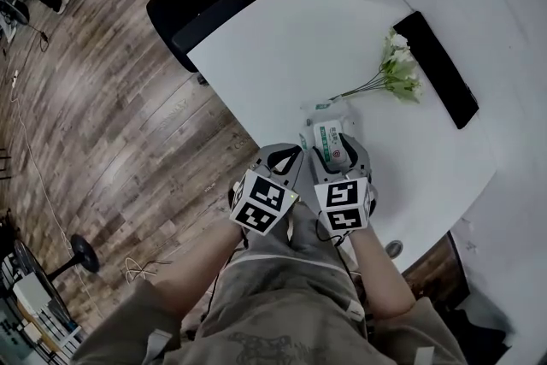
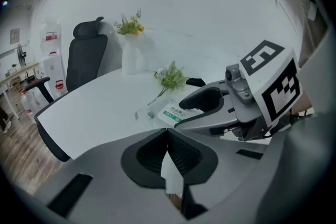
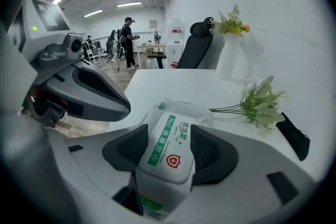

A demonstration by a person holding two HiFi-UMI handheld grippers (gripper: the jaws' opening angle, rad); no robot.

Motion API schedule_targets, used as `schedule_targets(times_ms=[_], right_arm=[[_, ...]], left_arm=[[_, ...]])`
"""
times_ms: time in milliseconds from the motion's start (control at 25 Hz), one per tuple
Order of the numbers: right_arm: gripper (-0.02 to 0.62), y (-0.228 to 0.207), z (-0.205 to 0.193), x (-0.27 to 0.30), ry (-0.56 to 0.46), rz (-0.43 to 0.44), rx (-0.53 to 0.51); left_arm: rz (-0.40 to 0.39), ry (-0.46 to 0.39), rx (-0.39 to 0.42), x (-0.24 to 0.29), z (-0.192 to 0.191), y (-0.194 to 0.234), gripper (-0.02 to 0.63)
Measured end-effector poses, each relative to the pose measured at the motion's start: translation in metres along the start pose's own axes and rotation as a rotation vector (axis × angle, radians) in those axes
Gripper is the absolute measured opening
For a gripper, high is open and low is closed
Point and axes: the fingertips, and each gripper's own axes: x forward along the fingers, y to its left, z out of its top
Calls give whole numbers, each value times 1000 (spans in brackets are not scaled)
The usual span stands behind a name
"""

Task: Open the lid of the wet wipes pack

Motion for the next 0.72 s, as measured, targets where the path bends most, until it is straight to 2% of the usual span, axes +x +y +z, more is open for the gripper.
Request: schedule_targets(times_ms=[400, 600, 720], right_arm=[[245, 3, -2, 4, -16, -15, -46], [199, 4, 1, 4, -26, -4, -8], [185, 5, 6, -1, -56, 10, 30]], left_arm=[[-50, 44, 8, 33, -18, -6, 17], [-55, 63, 2, 39, -22, -6, 17], [-41, 92, 29, 41, -23, -5, 17]])
